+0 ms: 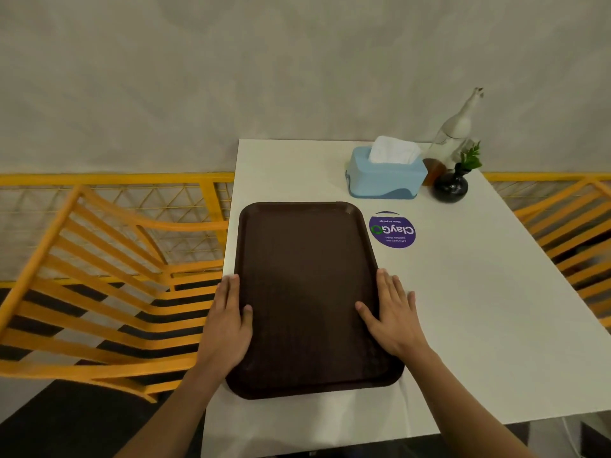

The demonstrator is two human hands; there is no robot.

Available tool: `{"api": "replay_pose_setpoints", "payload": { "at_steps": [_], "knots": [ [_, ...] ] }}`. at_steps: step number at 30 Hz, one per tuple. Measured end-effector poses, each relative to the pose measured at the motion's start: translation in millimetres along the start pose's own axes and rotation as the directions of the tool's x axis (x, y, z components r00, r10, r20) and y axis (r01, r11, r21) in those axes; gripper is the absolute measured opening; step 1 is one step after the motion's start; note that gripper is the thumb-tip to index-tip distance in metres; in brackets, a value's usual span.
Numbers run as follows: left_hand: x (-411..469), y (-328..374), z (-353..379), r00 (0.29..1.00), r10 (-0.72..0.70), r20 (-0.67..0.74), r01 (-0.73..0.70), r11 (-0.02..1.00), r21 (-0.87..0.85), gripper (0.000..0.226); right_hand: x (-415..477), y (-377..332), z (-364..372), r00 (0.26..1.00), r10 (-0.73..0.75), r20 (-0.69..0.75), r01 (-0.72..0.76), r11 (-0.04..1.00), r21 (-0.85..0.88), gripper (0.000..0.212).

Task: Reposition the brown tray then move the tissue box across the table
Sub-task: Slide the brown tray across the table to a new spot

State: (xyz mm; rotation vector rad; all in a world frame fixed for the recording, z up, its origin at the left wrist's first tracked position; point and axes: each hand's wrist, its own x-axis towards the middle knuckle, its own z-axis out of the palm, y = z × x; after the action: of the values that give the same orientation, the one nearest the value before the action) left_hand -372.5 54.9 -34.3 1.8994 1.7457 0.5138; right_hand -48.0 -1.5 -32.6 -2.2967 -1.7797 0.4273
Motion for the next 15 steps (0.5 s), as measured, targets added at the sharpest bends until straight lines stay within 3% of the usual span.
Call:
{"api": "replay_pose_setpoints", "payload": {
  "at_steps": [3, 7, 15],
  "knots": [
    [0.4, 5.1, -8.3, 0.999, -0.031, 0.026, 0.032, 0.997, -0.072, 0.071, -1.4, -0.3, -6.8, 0.999, 0.025, -0.027, -0.021, 0.993, 0.116, 0.089],
    [11.2, 25.5, -21.4, 0.998, 0.01, -0.055, -0.014, 0.997, -0.072, 0.071, 7.3, 4.4, -31.7, 0.986, 0.1, -0.136, -0.055, 0.952, 0.302, 0.089],
    [93.3, 133.6, -12.8, 0.976, 0.171, -0.135, -0.187, 0.975, -0.119, 0.071, 88.3, 34.3, -106.8, 0.927, 0.139, -0.349, -0.007, 0.936, 0.352, 0.072]
  ]
}}
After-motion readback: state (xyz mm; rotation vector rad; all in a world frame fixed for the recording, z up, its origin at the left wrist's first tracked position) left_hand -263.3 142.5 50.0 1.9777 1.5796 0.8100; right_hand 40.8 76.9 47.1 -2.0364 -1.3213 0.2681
